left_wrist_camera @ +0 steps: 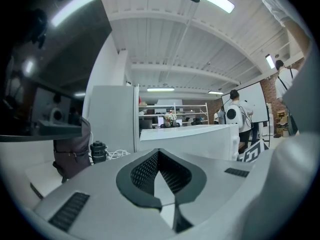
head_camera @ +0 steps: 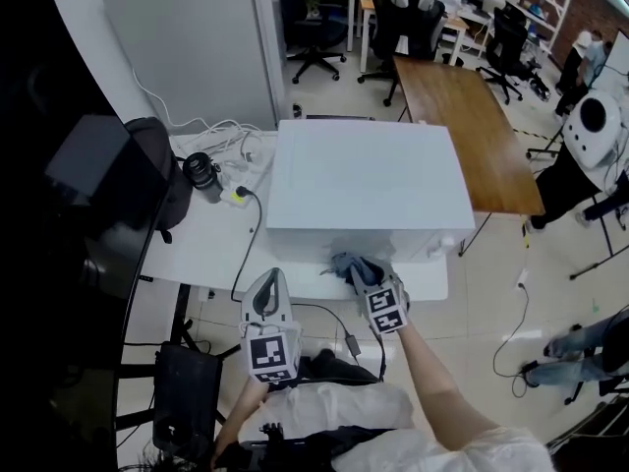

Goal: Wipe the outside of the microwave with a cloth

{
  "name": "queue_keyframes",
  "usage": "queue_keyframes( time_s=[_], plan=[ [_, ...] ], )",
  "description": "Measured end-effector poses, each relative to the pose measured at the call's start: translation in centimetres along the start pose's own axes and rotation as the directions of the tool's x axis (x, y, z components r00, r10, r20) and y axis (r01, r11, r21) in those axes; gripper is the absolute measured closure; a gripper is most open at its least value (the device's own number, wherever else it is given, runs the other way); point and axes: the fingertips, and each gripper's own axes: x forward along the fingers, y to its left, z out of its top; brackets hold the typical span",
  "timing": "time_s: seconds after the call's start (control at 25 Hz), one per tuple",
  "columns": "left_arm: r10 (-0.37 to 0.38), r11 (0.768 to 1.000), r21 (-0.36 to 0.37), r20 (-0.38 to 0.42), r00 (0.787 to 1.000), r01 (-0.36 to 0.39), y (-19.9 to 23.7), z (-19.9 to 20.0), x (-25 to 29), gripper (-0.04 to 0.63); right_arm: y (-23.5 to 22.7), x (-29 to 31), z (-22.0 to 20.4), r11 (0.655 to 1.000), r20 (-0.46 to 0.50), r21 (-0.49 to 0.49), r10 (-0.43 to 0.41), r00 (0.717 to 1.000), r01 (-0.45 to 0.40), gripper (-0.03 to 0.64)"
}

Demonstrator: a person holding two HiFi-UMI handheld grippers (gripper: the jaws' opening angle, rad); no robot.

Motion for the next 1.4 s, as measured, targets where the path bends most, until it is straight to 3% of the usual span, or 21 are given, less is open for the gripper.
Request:
queue_keyframes(
  time_s=[0.2,0.44,0.68,0.96,1.12,1.28,1.4],
  plan=[
    [-0.033,0.999,-0.008,0.004,0.999,0.033,-1.2,0.0,1.0,0.602,-9.4,-6.0,-5.0,0.982,-0.092,0.045,-0.181,0.979,0.186,0.511],
    [-0.08,0.997,-0.009,0.012,0.997,0.08,-3.0,0.4,1.8,0.603,-15.5,-10.5,-9.1,0.929,-0.187,0.106,-0.333,0.924,0.355,0.511],
    [-0.085,0.996,-0.007,0.006,0.996,0.085,-3.5,0.4,1.8,0.603,-19.2,-12.3,-11.7,0.875,-0.244,0.184,-0.4,0.883,0.447,0.511],
    [-0.099,0.995,-0.005,0.009,0.995,0.099,-4.2,0.3,1.6,0.603,-18.7,-13.8,-11.7,0.852,-0.214,0.247,-0.417,0.883,0.462,0.511],
    [-0.126,0.992,0.008,0.018,0.992,0.126,-4.5,0.5,1.5,0.603,-16.5,-18.7,-6.2,0.824,-0.074,0.353,-0.447,0.892,0.442,0.512],
    [-0.147,0.989,0.005,0.022,0.989,0.147,-4.0,0.6,1.9,0.603,-15.1,-22.4,5.3,0.829,0.104,0.431,-0.439,0.892,0.357,0.512],
    [-0.154,0.987,-0.033,0.028,0.988,0.155,-3.5,1.1,1.8,0.603,-16.3,-21.5,14.2,0.846,0.183,0.441,-0.41,0.893,0.298,0.512]
  ],
)
